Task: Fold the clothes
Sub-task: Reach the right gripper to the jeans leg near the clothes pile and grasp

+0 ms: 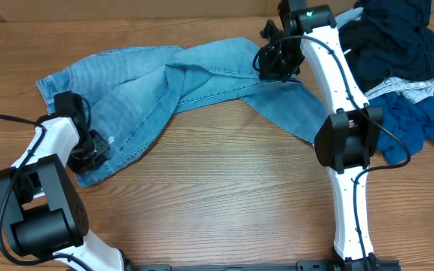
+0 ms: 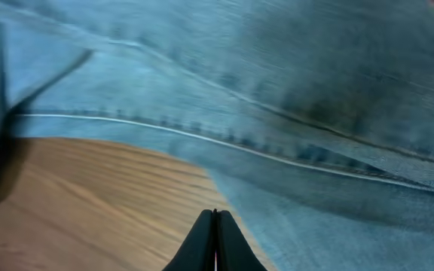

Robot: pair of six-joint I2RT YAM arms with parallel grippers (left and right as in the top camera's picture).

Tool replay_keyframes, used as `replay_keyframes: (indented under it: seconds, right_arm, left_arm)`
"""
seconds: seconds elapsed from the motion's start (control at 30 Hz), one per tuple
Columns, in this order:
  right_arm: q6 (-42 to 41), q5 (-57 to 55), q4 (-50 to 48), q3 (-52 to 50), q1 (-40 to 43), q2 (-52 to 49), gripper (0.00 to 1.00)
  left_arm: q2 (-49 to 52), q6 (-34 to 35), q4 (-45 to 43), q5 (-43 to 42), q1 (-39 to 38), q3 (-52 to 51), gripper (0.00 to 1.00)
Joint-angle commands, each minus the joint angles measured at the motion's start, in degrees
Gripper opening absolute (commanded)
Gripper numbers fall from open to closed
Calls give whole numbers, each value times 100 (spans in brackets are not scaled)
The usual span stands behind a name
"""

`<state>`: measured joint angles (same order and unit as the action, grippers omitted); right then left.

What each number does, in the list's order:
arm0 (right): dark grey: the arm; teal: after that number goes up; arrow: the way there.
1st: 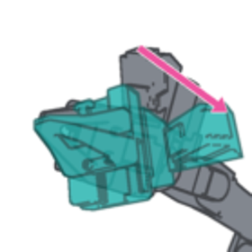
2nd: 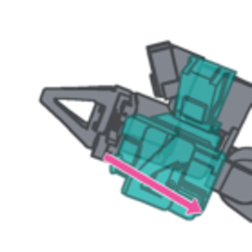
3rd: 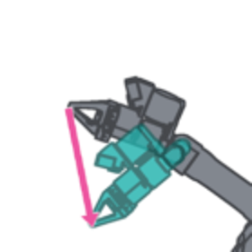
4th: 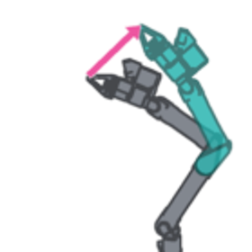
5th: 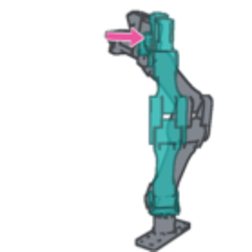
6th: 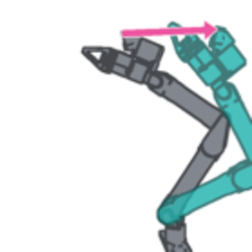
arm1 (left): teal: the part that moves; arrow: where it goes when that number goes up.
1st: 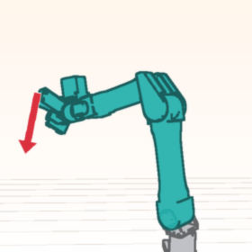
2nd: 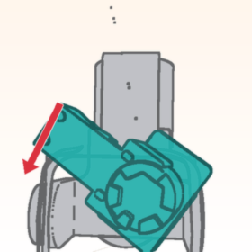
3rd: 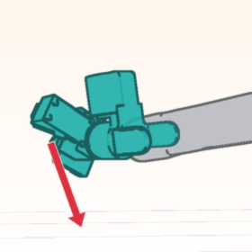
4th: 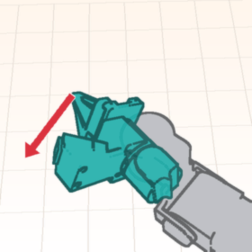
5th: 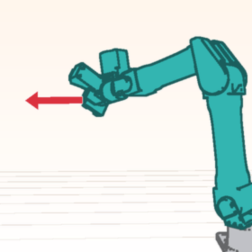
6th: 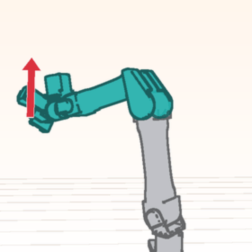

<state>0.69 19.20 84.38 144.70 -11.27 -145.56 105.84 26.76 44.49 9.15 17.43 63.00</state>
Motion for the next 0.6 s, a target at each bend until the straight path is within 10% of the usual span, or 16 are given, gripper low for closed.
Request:
replay_keyframes:
  seconds: [0.0,0.1,0.27,0.57]
  right_arm:
    - [-44,-120,-57,74,79,153,4]
    - [-31,-114,-186,74,57,129,7]
    - [-269,-197,-323,74,-74,96,46]
    - [-249,-1261,-144,72,-22,39,67]
  left_arm:
    - [-20,-129,-42,330,516,-243,4]
    - [-20,-138,-105,326,682,-254,4]
    - [-20,-153,-146,291,691,-251,4]
    - [-20,-160,-168,262,691,-251,4]
